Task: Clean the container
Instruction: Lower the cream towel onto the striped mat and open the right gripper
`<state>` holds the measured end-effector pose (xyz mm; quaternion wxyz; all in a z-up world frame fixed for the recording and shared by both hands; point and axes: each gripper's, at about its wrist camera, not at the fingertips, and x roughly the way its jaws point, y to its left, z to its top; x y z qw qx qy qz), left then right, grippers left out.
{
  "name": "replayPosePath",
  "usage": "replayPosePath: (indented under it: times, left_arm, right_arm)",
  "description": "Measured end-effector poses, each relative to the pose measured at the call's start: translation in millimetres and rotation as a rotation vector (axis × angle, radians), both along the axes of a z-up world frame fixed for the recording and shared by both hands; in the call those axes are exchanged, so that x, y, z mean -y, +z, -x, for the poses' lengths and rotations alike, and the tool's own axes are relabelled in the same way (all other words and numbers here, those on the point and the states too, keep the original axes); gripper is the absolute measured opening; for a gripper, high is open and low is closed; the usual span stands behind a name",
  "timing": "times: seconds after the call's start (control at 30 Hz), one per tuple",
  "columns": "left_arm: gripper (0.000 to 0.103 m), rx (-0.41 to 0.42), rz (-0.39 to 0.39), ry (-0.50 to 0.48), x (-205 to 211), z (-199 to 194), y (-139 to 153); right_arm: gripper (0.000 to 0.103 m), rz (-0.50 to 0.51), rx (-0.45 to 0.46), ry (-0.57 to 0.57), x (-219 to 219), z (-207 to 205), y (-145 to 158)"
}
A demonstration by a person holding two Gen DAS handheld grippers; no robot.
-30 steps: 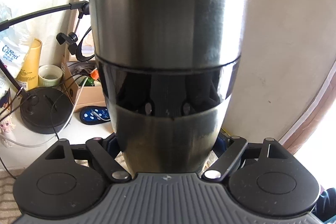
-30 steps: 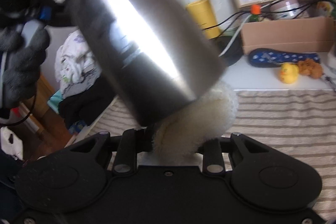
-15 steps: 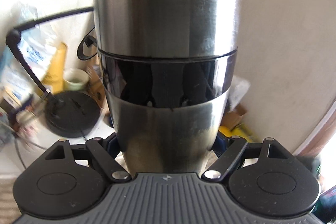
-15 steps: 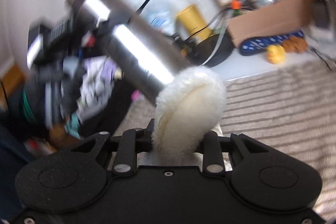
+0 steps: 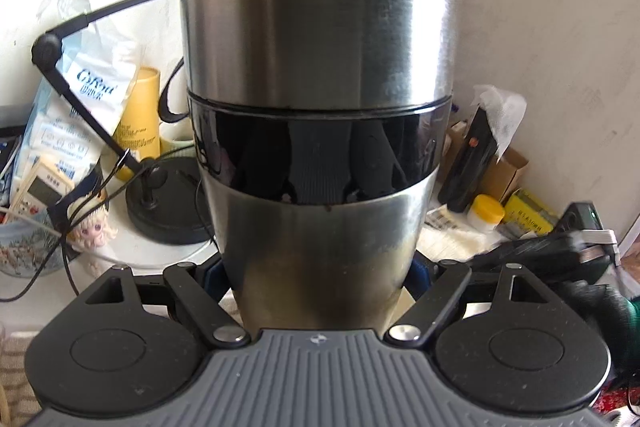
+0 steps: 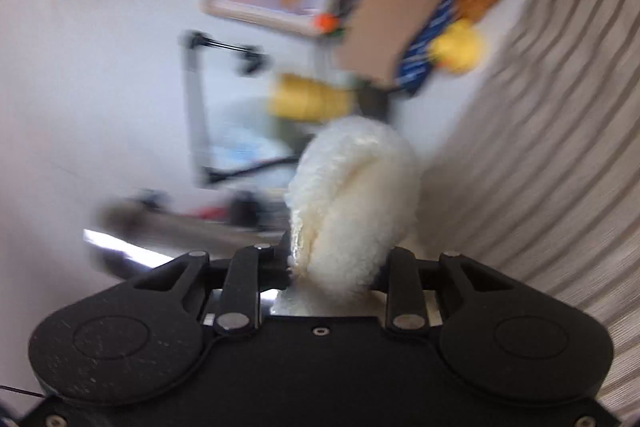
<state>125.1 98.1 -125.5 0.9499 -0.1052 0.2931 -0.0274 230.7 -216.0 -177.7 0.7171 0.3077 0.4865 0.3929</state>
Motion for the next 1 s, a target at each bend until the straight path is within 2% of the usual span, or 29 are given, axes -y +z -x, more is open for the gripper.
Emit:
replayPosePath:
  times: [0.07,0.17,0.27,0.33,0.47,0.53,0.67,0.73,1.0]
  left_arm:
    - [0.083,0.001,-0.008,0.008,2.2,6.5,-1.2]
    - [0.083,0.001,-0.034,0.012,11.8,10.2,-3.7]
    - [0.083,0.000,-0.074,0.003,31.5,23.1,8.4]
    - [0.083,0.000,-0.106,-0.001,36.2,22.2,5.5]
    - [0.083,-0.007,-0.134,0.003,39.9,25.3,-1.0]
    - [0.083,-0.008,-0.131,0.004,39.5,28.1,-4.4]
    - [0.083,-0.001,-0.133,-0.011,42.4,35.4,-8.8]
    - [0.083,0.007,-0.138,-0.023,45.3,40.6,-10.0]
    - [0.084,0.051,-0.223,-0.096,63.3,57.9,-16.6]
  right_arm:
    - [0.026,0.145,0.086,0.028,-6.2,-5.9,3.3]
    - [0.026,0.243,0.142,0.050,-10.6,-9.7,7.5]
    - [0.032,0.323,0.162,0.069,-12.8,-14.0,5.6]
    - [0.045,0.352,0.180,0.053,-8.9,-18.8,5.5]
    - [0.053,0.360,0.188,-0.022,15.8,-16.8,5.7]
    - [0.061,0.361,0.192,-0.074,30.3,-13.1,12.6]
    - [0.066,0.327,0.165,-0.152,55.4,-7.6,25.0]
    - [0.071,0.314,0.156,-0.162,59.5,-3.4,33.1]
    - [0.077,0.288,0.126,-0.157,44.8,23.5,62.3]
